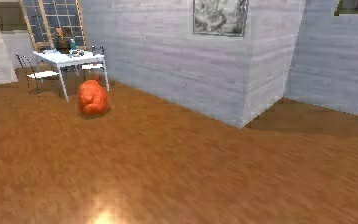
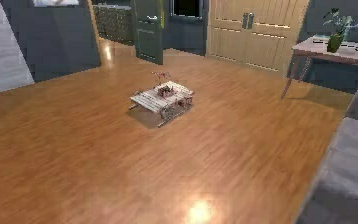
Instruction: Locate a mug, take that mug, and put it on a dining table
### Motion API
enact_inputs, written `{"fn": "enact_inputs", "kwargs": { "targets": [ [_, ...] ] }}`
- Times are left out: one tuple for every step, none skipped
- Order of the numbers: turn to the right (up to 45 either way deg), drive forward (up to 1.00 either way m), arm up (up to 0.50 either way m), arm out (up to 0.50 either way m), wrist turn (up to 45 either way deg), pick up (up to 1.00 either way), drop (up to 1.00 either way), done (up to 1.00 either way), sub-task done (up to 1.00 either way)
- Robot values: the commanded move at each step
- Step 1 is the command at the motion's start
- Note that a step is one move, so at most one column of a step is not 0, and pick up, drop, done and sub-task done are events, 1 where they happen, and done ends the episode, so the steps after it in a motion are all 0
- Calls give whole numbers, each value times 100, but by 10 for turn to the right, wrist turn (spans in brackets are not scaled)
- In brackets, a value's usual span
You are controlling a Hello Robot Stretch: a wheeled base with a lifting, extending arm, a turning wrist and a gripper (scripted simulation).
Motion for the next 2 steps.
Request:
{"fn": "enact_inputs", "kwargs": {
  "targets": [
    [420, 0, 0, 0, 0, 0, 0, 0, 0],
    [0, 10, 0, 0, 0, 0, 0, 0, 0]
  ]
}}
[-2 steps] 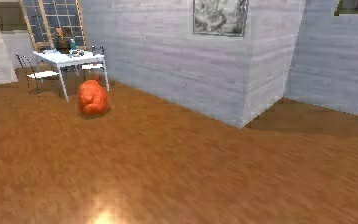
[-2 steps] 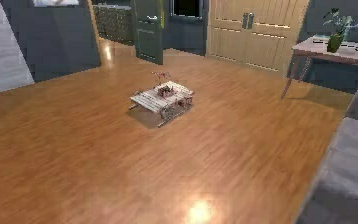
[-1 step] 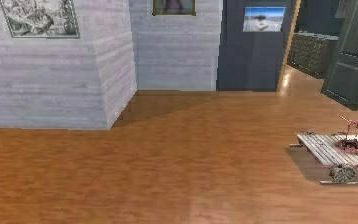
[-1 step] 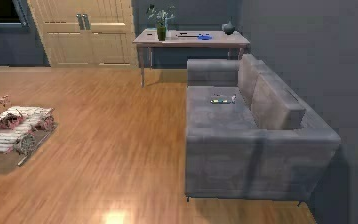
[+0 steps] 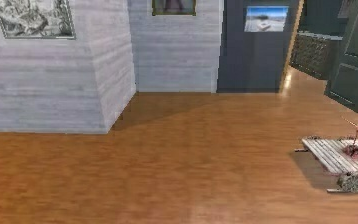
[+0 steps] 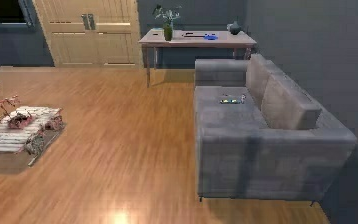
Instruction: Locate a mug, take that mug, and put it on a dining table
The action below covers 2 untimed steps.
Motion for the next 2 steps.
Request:
{"fn": "enact_inputs", "kwargs": {
  "targets": [
    [-420, 0, 0, 0, 0, 0, 0, 0, 0],
    [-30, 0, 0, 0, 0, 0, 0, 0, 0]
  ]
}}
